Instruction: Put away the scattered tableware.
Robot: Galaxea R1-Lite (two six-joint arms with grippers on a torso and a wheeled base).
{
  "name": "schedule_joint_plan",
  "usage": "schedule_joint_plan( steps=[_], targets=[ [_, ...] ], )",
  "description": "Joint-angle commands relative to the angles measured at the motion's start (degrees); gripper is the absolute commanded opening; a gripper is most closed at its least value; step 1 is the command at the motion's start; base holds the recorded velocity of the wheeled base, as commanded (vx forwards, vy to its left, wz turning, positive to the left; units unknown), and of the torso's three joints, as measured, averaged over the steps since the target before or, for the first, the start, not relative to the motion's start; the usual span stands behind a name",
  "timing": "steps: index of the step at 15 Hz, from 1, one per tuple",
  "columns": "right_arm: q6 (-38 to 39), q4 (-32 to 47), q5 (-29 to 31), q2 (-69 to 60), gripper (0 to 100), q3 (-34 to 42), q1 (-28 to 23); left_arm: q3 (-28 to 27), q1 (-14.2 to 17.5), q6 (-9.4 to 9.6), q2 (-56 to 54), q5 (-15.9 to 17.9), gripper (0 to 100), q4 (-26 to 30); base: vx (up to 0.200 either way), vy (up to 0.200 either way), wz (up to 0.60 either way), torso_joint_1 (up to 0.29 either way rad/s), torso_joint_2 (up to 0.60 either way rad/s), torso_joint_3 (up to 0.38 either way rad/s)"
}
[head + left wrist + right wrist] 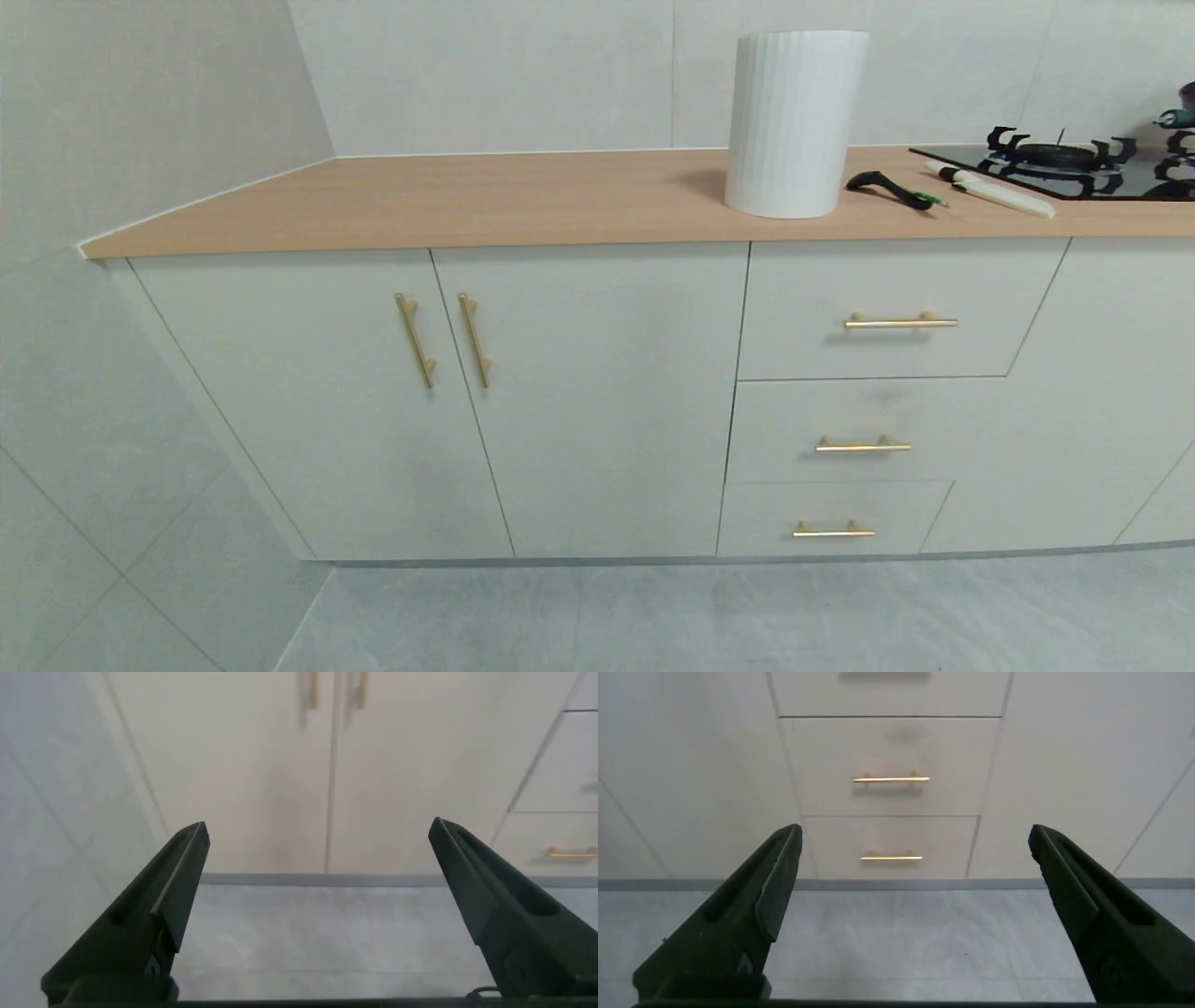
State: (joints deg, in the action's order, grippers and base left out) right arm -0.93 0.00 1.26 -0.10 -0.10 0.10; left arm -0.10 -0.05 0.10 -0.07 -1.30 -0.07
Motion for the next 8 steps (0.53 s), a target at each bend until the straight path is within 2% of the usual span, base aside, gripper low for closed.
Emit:
schedule_joint_plan(
  steps=[1, 2, 8],
  targets=[
    [0.0, 0.0, 0.1, 0.1, 100, 0.0, 0.0, 0.0, 0.0, -0.01, 0.1, 0.0, 100, 0.0, 0.0, -0.2, 0.0, 0.002, 0.01, 0.007],
    [0.0, 0.0, 0.1, 0.1, 100, 0.0, 0.0, 0.0, 0.0, -0.01, 0.1, 0.0, 100, 0.0, 0.0, -0.2, 0.0, 0.002, 0.0, 0.007],
    [0.4, 0.0, 0.1, 0.1, 100, 0.0, 0.0, 0.0, 0.0, -0.01, 0.1, 0.0, 100, 0.1, 0.0, 0.0, 0.0, 0.0, 0.0, 0.0]
  ],
)
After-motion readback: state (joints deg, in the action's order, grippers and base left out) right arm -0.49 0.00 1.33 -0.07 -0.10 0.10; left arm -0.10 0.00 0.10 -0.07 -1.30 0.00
